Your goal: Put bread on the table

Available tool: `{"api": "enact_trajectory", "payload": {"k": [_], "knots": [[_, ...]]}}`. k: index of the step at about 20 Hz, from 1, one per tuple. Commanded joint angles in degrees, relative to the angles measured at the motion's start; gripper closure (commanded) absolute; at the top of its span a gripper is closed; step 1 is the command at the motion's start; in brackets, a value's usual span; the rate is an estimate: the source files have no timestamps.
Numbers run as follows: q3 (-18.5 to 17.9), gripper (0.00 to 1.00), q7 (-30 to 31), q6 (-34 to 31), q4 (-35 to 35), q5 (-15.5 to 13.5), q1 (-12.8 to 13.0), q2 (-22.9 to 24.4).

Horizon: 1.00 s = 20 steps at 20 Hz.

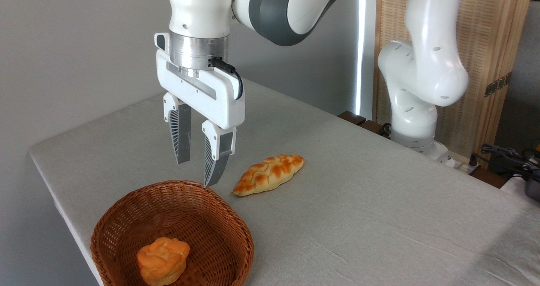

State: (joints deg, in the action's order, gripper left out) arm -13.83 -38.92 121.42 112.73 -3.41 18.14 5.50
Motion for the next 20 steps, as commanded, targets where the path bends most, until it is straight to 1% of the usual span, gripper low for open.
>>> {"api": "enact_trajectory", "payload": {"k": [1,2,3,4,5,6,8,9,10,11,12,20], "knots": [[0.3,0.0,-0.9,-1.8,-1.0,-0.4,-2.1,0.3],[2.8,0.0,-0.9,-1.8,-1.0,-0.7,-4.3,0.3],[5.3,0.0,-1.1,-1.8,-1.0,-1.6,-7.1,0.3],[7.2,0.0,-1.1,-1.8,-1.0,-2.0,-9.4,0.3],[8.6,0.0,-1.1,-1.8,-1.0,-2.3,-10.7,0.3],[9.1,0.0,-1.1,-1.8,-1.0,-2.3,-11.4,0.3],[9.3,0.0,-1.1,-1.8,-1.0,-2.3,-11.7,0.3],[9.8,0.0,-1.1,-1.8,-1.0,-2.3,-12.3,0.3],[11.4,0.0,-1.1,-1.8,-1.0,-2.3,-13.8,0.3],[13.4,0.0,-1.2,-1.8,-1.0,-2.3,-15.9,0.3],[14.9,0.0,-1.2,-1.7,-1.0,-2.4,-17.2,0.2],[14.9,0.0,-1.1,-1.6,-1.0,-2.4,-17.0,0.1]]}}
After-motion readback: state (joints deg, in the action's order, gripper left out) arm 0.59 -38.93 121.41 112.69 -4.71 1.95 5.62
